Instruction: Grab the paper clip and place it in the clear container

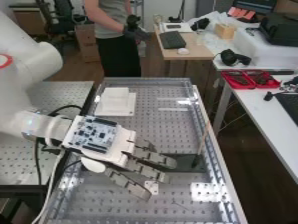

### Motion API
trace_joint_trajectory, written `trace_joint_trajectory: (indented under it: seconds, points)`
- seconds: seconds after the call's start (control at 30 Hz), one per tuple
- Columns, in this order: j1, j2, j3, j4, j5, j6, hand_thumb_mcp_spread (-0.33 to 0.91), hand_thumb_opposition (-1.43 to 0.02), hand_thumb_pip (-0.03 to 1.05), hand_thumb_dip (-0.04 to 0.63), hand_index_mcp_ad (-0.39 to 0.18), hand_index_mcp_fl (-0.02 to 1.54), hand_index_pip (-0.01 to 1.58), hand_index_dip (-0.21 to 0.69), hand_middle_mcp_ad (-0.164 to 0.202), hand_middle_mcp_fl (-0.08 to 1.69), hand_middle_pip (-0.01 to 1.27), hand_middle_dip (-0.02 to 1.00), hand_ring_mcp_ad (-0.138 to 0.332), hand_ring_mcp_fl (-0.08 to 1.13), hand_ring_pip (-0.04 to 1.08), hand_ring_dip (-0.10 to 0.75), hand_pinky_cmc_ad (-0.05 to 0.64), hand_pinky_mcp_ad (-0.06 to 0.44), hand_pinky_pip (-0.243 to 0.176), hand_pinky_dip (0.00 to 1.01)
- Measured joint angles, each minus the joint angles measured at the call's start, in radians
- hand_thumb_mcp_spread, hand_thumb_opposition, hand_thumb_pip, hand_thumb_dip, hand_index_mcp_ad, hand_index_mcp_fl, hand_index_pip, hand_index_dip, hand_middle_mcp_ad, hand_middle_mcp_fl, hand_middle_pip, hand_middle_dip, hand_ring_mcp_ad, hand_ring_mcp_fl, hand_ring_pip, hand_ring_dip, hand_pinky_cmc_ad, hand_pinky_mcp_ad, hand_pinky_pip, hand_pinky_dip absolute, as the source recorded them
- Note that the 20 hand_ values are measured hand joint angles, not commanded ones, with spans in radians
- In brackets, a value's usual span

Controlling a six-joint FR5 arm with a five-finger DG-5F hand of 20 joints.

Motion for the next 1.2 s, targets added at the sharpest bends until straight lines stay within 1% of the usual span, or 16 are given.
trace_joint_trajectory:
  seconds: [0.1, 0.13, 0.27, 0.33, 0.4, 0.5, 0.53, 0.6, 0.63, 0.7, 0.73, 0.9, 1.07, 1.13, 1.2]
  points:
    - [-0.005, -0.028, 0.032, 0.006, -0.013, 0.002, 0.46, -0.80, 0.51, 0.243, -0.063, 0.31, 1.03, 0.094, -0.030, 0.13, 0.12, 0.16, 0.065, 0.00, 0.11, 0.086, 0.227, 0.248, 0.019, 0.20]
    - [-0.006, -0.038, 0.045, 0.006, -0.017, 0.000, 0.46, -0.80, 0.51, 0.253, -0.070, 0.31, 1.05, 0.094, -0.024, 0.13, 0.12, 0.16, 0.063, 0.00, 0.10, 0.086, 0.227, 0.248, 0.021, 0.20]
    - [-0.006, -0.059, 0.075, 0.012, -0.025, -0.015, 0.46, -0.80, 0.51, 0.253, -0.073, 0.31, 1.09, 0.094, -0.030, 0.14, 0.12, 0.16, 0.066, 0.01, 0.10, 0.086, 0.225, 0.248, 0.021, 0.20]
    - [-0.006, -0.062, 0.081, 0.017, -0.025, -0.023, 0.48, -0.81, 0.51, 0.255, -0.072, 0.31, 1.11, 0.094, -0.030, 0.16, 0.12, 0.17, 0.066, 0.01, 0.10, 0.084, 0.227, 0.250, 0.021, 0.19]
    - [-0.005, -0.064, 0.086, 0.019, -0.025, -0.029, 0.48, -0.81, 0.51, 0.257, -0.072, 0.30, 1.14, 0.094, -0.030, 0.15, 0.12, 0.17, 0.066, 0.01, 0.11, 0.084, 0.227, 0.250, 0.037, 0.20]
    - [-0.004, -0.064, 0.089, 0.019, -0.020, -0.030, 0.48, -0.81, 0.51, 0.257, -0.075, 0.27, 1.20, 0.112, -0.026, 0.16, 0.12, 0.17, 0.063, 0.02, 0.10, 0.087, 0.227, 0.250, 0.037, 0.20]
    - [-0.004, -0.065, 0.089, 0.017, -0.018, -0.027, 0.48, -0.81, 0.51, 0.257, -0.075, 0.27, 1.22, 0.112, -0.026, 0.16, 0.12, 0.17, 0.065, 0.03, 0.10, 0.087, 0.227, 0.250, 0.037, 0.20]
    - [-0.005, -0.067, 0.089, 0.016, -0.016, -0.012, 0.48, -0.81, 0.51, 0.269, -0.075, 0.25, 1.24, 0.140, -0.026, 0.15, 0.12, 0.17, 0.065, 0.03, 0.10, 0.087, 0.229, 0.250, 0.033, 0.19]
    - [-0.006, -0.069, 0.089, 0.017, -0.014, 0.001, 0.48, -0.81, 0.51, 0.269, -0.075, 0.26, 1.25, 0.143, -0.028, 0.16, 0.12, 0.17, 0.065, 0.03, 0.10, 0.087, 0.229, 0.250, 0.049, 0.19]
    - [-0.007, -0.073, 0.087, 0.021, -0.009, 0.024, 0.48, -0.81, 0.51, 0.269, -0.075, 0.22, 1.27, 0.150, -0.028, 0.15, 0.12, 0.18, 0.065, 0.03, 0.10, 0.087, 0.230, 0.250, 0.052, 0.20]
    - [-0.008, -0.077, 0.085, 0.025, -0.006, 0.036, 0.48, -0.81, 0.51, 0.269, -0.075, 0.22, 1.28, 0.157, -0.028, 0.15, 0.12, 0.17, 0.065, 0.03, 0.10, 0.087, 0.230, 0.248, 0.051, 0.20]
    - [-0.010, -0.090, 0.079, 0.050, 0.001, 0.062, 0.48, -0.81, 0.51, 0.269, -0.075, 0.18, 1.31, 0.159, -0.028, 0.15, 0.12, 0.18, 0.065, 0.03, 0.10, 0.087, 0.234, 0.248, 0.052, 0.20]
    - [-0.019, -0.112, 0.082, 0.064, 0.008, 0.123, 0.49, -0.82, 0.51, 0.269, -0.075, 0.19, 1.31, 0.159, -0.028, 0.16, 0.12, 0.19, 0.065, 0.03, 0.10, 0.087, 0.234, 0.250, 0.052, 0.20]
    - [-0.021, -0.118, 0.082, 0.073, 0.010, 0.128, 0.49, -0.82, 0.51, 0.269, -0.075, 0.19, 1.31, 0.159, -0.028, 0.15, 0.12, 0.19, 0.065, 0.03, 0.10, 0.087, 0.230, 0.250, 0.052, 0.20]
    - [-0.023, -0.122, 0.080, 0.085, 0.012, 0.115, 0.49, -0.82, 0.51, 0.269, -0.075, 0.18, 1.31, 0.159, -0.028, 0.15, 0.12, 0.19, 0.065, 0.03, 0.11, 0.087, 0.229, 0.246, 0.051, 0.20]
